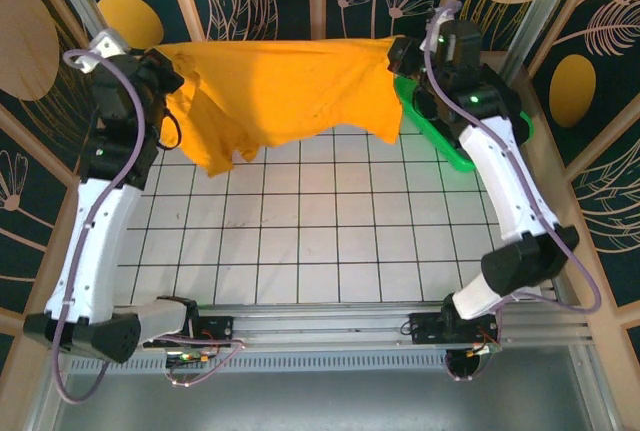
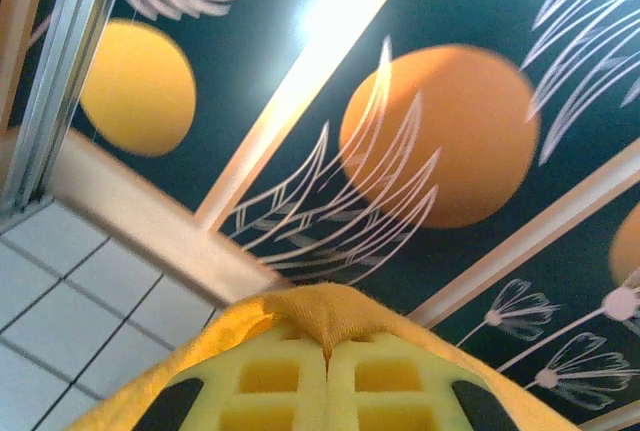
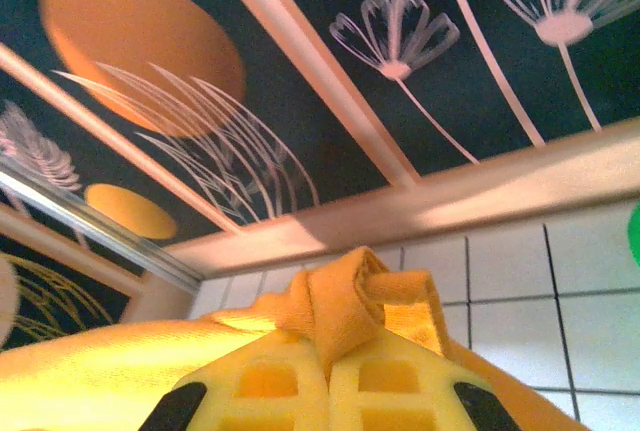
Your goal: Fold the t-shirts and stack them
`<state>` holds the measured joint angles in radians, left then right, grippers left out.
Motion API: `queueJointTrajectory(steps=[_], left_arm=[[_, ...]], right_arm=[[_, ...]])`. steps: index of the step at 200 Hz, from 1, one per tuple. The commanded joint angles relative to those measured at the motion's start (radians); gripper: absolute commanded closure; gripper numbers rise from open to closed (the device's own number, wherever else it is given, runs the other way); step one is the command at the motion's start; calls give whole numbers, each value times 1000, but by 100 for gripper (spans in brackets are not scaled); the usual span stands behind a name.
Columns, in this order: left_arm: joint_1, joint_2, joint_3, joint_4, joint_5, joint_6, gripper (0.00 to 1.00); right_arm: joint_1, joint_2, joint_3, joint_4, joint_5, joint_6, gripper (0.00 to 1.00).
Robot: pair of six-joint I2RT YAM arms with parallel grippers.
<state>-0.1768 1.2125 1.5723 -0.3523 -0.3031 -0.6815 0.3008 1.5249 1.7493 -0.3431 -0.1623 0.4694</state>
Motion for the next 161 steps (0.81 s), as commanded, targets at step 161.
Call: queueJointTrajectory(steps=[161], left_arm=[[29,606,514,-28,-111,192,100]], right_arm=[[-89,221,103,-129,-98,208,100]])
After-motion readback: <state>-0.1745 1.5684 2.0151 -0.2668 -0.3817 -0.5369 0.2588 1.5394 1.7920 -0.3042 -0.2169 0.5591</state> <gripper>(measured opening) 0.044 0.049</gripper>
